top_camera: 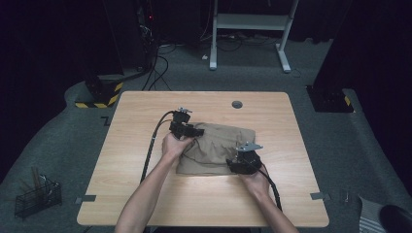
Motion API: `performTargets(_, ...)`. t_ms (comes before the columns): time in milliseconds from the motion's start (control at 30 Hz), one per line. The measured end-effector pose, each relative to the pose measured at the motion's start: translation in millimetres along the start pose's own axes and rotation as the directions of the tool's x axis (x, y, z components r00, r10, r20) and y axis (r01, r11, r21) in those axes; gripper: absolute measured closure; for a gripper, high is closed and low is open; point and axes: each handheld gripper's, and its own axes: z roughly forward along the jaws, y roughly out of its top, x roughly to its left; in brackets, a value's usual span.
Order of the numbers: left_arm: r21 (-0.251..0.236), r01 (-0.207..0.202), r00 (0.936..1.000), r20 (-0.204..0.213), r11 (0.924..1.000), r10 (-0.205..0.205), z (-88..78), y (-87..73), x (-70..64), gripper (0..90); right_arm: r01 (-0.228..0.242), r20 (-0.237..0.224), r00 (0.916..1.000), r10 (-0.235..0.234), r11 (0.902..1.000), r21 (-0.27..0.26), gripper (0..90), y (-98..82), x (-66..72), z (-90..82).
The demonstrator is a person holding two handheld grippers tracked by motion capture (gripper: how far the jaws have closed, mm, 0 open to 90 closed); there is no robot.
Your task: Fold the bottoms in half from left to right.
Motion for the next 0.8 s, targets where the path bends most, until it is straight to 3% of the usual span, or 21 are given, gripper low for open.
performTargets(67, 0.009, 0.025, 0.9989, 0.039, 0.9996, -0.026, 5.0, -1.4, 1.9, 38.3, 0.002, 0.001, 1.0000, -0.002, 1.0000, -0.003, 35.1, -0.3, 0.2, 0.2)
performTargets(133, 0.008, 0.018, 0.9992, 0.035, 0.9998, -0.018, 7.9, -2.3, 1.0, 41.3, 0.005, -0.002, 1.0000, -0.005, 1.0000, -0.005, 35.0, -0.7, -0.4, 0.4)
performTargets(233, 0.009, -0.027, 0.9995, 0.014, 0.9996, 0.027, 5.9, -2.7, -2.1, 54.3, 0.009, -0.004, 0.9999, -0.009, 0.9999, -0.006, 35.0, -0.6, -0.9, 0.5)
performTargets(367, -0.028, -0.089, 0.9959, 0.011, 0.9956, 0.090, -2.6, -3.2, -9.7, 67.3, 0.010, -0.004, 0.9999, -0.010, 0.9999, -0.006, 35.0, -0.6, -1.0, 0.6)
performTargets(600, -0.153, -0.179, 0.9826, 0.022, 0.9719, 0.184, -34.4, -20.8, -29.7, 73.2, 0.002, 0.006, 1.0000, -0.002, 1.0000, -0.001, 34.3, 0.5, -0.2, 1.1)
performTargets(700, -0.184, -0.214, 0.9739, 0.035, 0.9593, 0.224, -46.6, -35.2, -37.6, 73.7, -0.004, 0.011, 0.9999, 0.004, 1.0000, 0.000, 34.1, 0.8, 0.4, 1.3)
performTargets(800, -0.204, -0.231, 0.9674, 0.056, 0.9514, 0.247, -54.6, -50.0, -45.0, 74.2, -0.010, 0.017, 0.9998, 0.010, 1.0000, 0.000, 34.0, 1.2, 1.2, 1.8)
